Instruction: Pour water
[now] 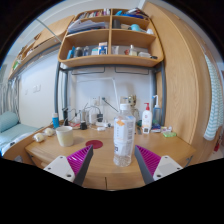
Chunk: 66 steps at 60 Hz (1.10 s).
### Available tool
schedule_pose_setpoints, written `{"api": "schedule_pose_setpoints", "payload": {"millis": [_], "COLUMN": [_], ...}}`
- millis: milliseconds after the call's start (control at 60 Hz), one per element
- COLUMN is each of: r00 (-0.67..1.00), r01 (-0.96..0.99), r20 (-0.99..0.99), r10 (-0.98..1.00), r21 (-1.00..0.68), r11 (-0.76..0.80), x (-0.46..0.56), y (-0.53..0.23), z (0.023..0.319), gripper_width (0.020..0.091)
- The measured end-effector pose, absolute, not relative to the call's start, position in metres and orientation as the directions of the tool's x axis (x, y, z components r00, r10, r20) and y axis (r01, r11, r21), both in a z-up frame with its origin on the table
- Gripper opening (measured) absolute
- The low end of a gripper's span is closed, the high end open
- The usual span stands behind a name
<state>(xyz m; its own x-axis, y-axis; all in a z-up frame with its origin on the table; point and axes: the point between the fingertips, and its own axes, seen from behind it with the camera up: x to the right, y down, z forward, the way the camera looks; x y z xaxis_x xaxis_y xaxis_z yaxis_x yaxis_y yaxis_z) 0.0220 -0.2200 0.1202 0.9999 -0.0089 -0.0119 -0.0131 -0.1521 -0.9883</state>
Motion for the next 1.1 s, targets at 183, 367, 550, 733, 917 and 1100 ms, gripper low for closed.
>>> {"api": "schedule_pose_setpoints", "payload": {"millis": [183, 367, 550, 733, 917, 1100], "r00": [1.000, 1.000, 1.000, 1.000, 1.000, 1.000], "r01": [-0.012, -0.006, 0.013, 0.019, 0.004, 0.019], "r20": [-0.011, -0.007, 0.011, 0.018, 0.004, 0.019], "r10": [-0.006, 0.008, 0.023, 0.017, 0.009, 0.001], "r21": [-0.993, -0.995, -0.996, -0.998, -1.000, -1.000], "r11": [-0.115, -0.103, -0.092, -0.063, -0.007, 0.004], "x": [0.078, 0.081, 0.078, 0.075, 0.075, 0.075], "y": [-0.172, -0.125, -0.100, -0.094, -0.095, -0.095], "z": [0.109, 0.116, 0.113, 0.115, 0.119, 0.121], "gripper_width": [0.0861, 0.0853, 0.0615, 0.0498, 0.0370, 0.0359]}}
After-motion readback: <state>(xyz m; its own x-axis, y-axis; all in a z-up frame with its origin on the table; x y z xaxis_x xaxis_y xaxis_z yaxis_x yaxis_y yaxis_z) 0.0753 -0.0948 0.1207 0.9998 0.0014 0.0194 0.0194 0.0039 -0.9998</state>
